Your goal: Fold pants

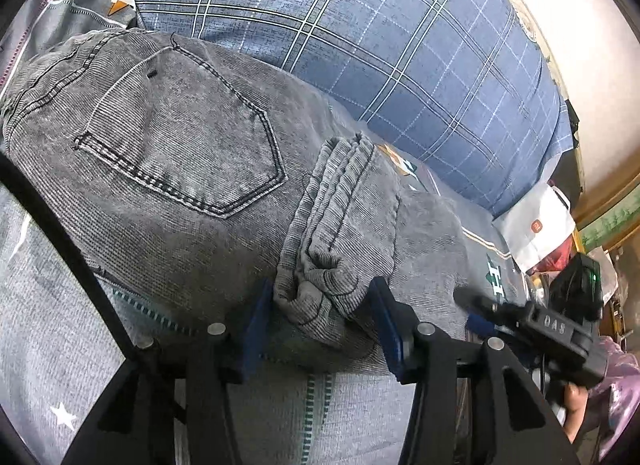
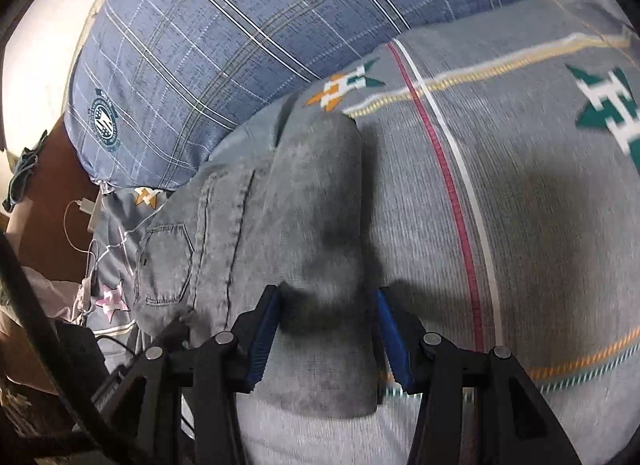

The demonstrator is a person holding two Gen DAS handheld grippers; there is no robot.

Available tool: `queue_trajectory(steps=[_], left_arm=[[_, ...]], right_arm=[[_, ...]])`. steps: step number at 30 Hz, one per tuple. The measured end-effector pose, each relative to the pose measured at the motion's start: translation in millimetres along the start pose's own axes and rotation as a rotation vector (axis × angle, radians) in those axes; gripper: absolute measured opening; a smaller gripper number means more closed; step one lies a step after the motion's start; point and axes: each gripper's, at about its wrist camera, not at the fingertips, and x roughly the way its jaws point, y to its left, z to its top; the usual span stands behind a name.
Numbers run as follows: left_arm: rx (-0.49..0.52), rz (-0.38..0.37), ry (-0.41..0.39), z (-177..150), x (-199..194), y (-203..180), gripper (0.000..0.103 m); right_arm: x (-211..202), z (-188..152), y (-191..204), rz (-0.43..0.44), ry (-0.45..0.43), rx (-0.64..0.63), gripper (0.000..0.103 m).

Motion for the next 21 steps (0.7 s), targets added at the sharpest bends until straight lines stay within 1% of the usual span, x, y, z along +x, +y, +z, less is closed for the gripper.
queue_trajectory(steps=[2, 6, 7, 9, 10, 11, 13, 14, 17, 19, 20, 21], left_arm=[[-0.008, 0.006, 0.001, 0, 8, 0, 0.051], [0.0, 0.019, -0.005, -1, 8, -5, 0.051], [0.004, 0.023, -0.007, -1, 8, -5, 0.051], [0.013, 0.029, -0.01, -2, 7, -6, 0.051], [0.022, 0.033, -0.012, -2, 7, -8, 0.051], [0.026, 0.035, -0.014, -2, 7, -8, 0.051], [0.035, 0.04, -0.017, -1, 8, -9, 0.051], [0.038, 0.043, -0.018, -2, 9, -10, 0.051], [0.051, 0.054, -0.023, -2, 9, -11, 0.051], [0.053, 0.055, -0.026, -2, 9, -11, 0.051], [0.052, 0.052, -0.028, -3, 8, -10, 0.051], [0.045, 0.044, -0.031, -2, 7, -9, 0.051]], right_arm=[[11, -3, -1, 0.002, 0.018, 0.003, 0.053], [18, -1, 11, -0.014, -0.004, -0.054, 0.053], [19, -1, 13, -0.022, -0.008, -0.068, 0.051], [17, -3, 16, -0.041, -0.008, -0.095, 0.037], [19, -4, 18, -0.037, -0.004, -0.096, 0.034], [17, -4, 19, -0.034, -0.005, -0.101, 0.028], [14, -3, 17, -0.019, -0.014, -0.087, 0.027], [15, -3, 14, -0.01, -0.004, -0.075, 0.027], [23, -2, 2, 0.017, 0.022, -0.017, 0.033], [24, 1, -1, 0.038, 0.023, 0.009, 0.033], [24, 0, -1, 0.033, 0.024, 0.004, 0.028], [22, 1, 1, 0.012, 0.016, -0.008, 0.018]])
